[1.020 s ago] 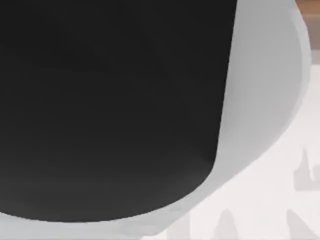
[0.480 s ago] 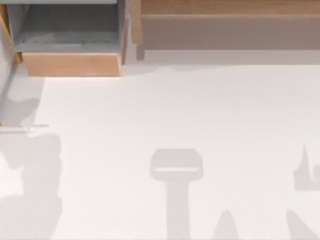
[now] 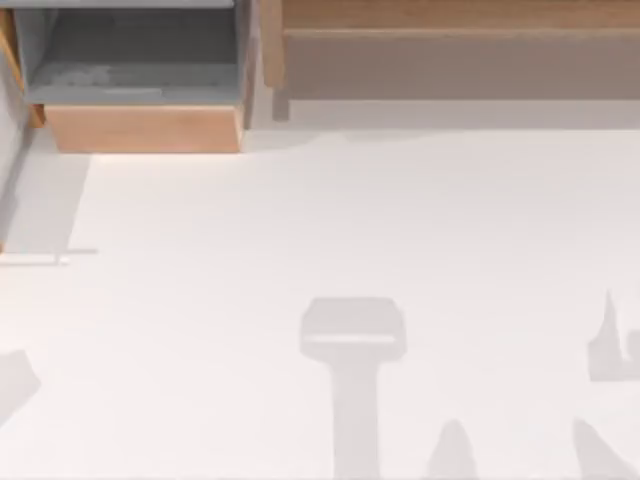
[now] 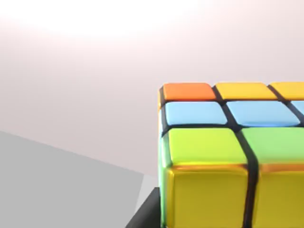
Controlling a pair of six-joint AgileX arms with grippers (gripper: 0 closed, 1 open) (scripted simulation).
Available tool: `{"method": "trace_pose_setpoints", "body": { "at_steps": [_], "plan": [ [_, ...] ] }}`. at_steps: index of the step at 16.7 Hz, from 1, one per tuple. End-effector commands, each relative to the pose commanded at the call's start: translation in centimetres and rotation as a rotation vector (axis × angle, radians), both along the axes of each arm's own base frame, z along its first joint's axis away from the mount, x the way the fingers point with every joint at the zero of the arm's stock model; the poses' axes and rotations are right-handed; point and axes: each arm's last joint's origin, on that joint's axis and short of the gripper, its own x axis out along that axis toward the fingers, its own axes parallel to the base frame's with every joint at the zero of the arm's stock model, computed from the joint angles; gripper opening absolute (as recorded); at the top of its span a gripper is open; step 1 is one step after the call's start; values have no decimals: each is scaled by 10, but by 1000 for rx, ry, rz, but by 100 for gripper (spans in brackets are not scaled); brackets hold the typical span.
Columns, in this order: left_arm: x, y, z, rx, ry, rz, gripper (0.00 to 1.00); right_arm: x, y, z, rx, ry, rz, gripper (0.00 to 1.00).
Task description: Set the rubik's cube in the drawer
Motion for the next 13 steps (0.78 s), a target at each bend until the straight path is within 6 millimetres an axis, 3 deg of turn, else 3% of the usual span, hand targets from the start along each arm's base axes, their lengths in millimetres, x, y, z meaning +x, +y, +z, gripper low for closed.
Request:
{"method": "trace_pose_setpoints", "body": {
  "at_steps": [3,6,10,13],
  "plan": [
    [54,33,-39,-272,36,-43,0,0,0,0,0,0,0,100],
    [109,52,-83,-514,98,-59,0,0,0,0,0,0,0,100],
    [180,60,-150,-799,224,-35,0,0,0,0,0,0,0,100],
    [231,53,-208,-986,354,17,0,0,0,0,0,0,0,100]
  ]
}}
